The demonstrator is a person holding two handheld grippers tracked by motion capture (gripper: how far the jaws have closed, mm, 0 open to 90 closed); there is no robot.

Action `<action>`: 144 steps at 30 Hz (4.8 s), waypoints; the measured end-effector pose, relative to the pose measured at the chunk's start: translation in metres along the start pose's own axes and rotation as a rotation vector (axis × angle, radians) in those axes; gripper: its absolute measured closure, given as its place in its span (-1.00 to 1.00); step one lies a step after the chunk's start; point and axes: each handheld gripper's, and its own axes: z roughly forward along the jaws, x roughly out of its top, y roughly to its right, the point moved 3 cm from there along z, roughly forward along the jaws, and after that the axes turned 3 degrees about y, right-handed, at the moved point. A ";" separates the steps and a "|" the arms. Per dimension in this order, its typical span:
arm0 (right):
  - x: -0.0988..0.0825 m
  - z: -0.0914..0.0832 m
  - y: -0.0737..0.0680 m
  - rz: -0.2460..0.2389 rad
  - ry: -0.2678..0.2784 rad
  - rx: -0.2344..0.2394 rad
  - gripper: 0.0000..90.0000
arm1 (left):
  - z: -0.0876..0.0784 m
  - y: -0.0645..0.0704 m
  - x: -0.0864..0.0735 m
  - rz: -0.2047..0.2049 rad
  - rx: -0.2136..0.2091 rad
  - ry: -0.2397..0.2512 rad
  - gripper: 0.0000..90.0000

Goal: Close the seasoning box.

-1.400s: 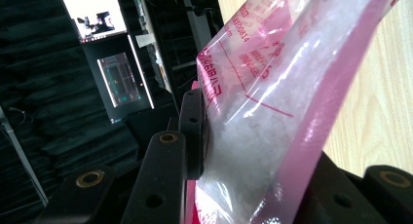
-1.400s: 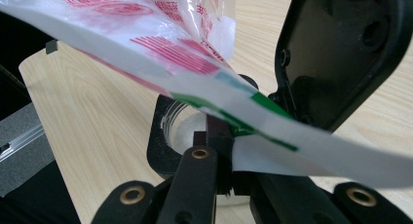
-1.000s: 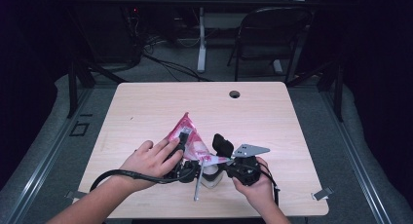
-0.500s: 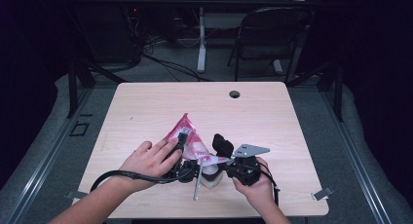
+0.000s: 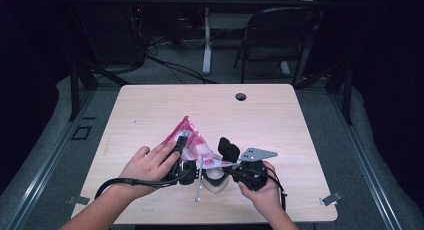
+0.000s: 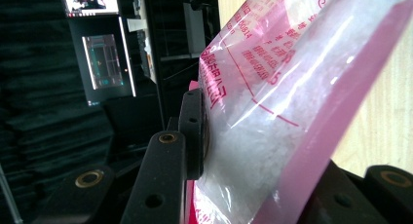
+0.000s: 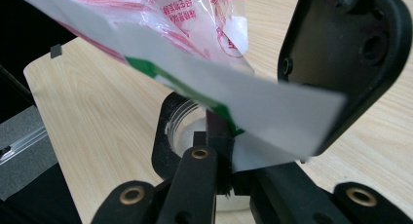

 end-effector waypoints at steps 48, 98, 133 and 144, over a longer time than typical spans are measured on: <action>0.001 0.001 -0.002 -0.011 -0.003 -0.004 1.00 | 0.006 0.029 -0.022 -0.222 -0.057 0.018 0.62; 0.007 0.001 -0.011 -0.031 0.032 0.005 0.94 | 0.019 0.071 -0.041 -0.451 -0.127 0.072 0.66; 0.010 -0.002 -0.013 -0.013 0.075 0.007 0.43 | 0.043 0.101 -0.049 -0.672 -0.316 0.151 0.71; 0.010 -0.004 -0.011 0.011 0.098 0.005 0.33 | 0.052 0.102 -0.065 -0.810 -0.409 0.168 0.73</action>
